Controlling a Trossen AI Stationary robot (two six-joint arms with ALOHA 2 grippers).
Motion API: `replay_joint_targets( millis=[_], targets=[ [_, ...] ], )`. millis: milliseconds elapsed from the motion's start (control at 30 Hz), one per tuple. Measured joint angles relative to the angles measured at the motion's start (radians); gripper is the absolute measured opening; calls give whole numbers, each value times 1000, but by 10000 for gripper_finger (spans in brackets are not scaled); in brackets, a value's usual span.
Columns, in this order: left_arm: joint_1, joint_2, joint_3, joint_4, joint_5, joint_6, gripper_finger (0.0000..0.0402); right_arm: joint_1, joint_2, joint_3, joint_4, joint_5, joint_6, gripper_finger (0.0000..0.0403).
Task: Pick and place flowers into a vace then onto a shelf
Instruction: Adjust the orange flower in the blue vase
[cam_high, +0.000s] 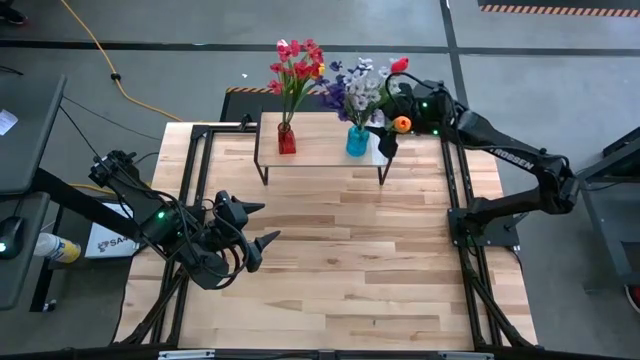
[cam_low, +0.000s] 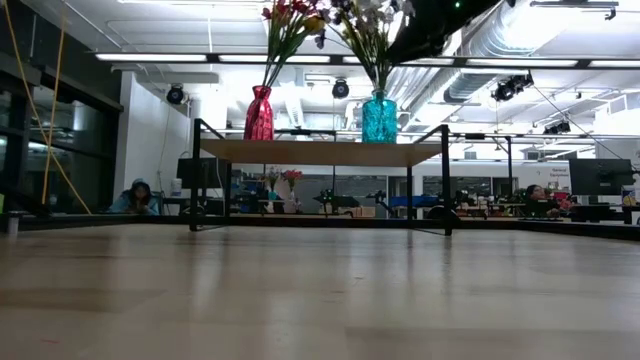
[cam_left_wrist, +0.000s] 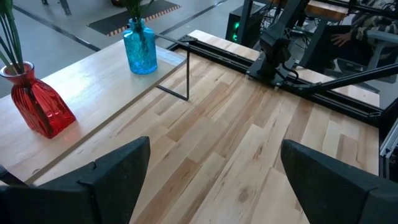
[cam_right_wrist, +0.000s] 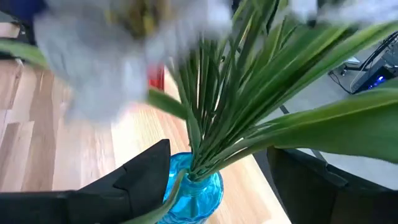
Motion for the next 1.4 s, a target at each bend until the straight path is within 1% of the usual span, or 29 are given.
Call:
replay_joint_targets(
  millis=[133, 267, 400, 733, 933, 1233, 1400],
  targets=[
    [0, 0, 0, 0, 0, 0, 392, 0, 0, 41, -56, 0, -7, 257],
    [0, 0, 0, 0, 0, 0, 392, 0, 0, 67, -58, -5, -7, 257],
    [0, 0, 0, 0, 0, 0, 392, 0, 0, 64, -60, -34, -4, 257],
    [0, 0, 0, 0, 0, 0, 392, 0, 0, 57, -102, -31, -1, 257],
    [0, 0, 0, 0, 0, 0, 392, 0, 0, 56, -135, -4, 23, 257],
    [0, 0, 0, 0, 0, 7, 392, 0, 1, 56, -174, 2, 19, 257],
    [0, 0, 0, -3, 0, 8, 392, 0, 1, 56, -212, 28, 3, 257]
  ],
)
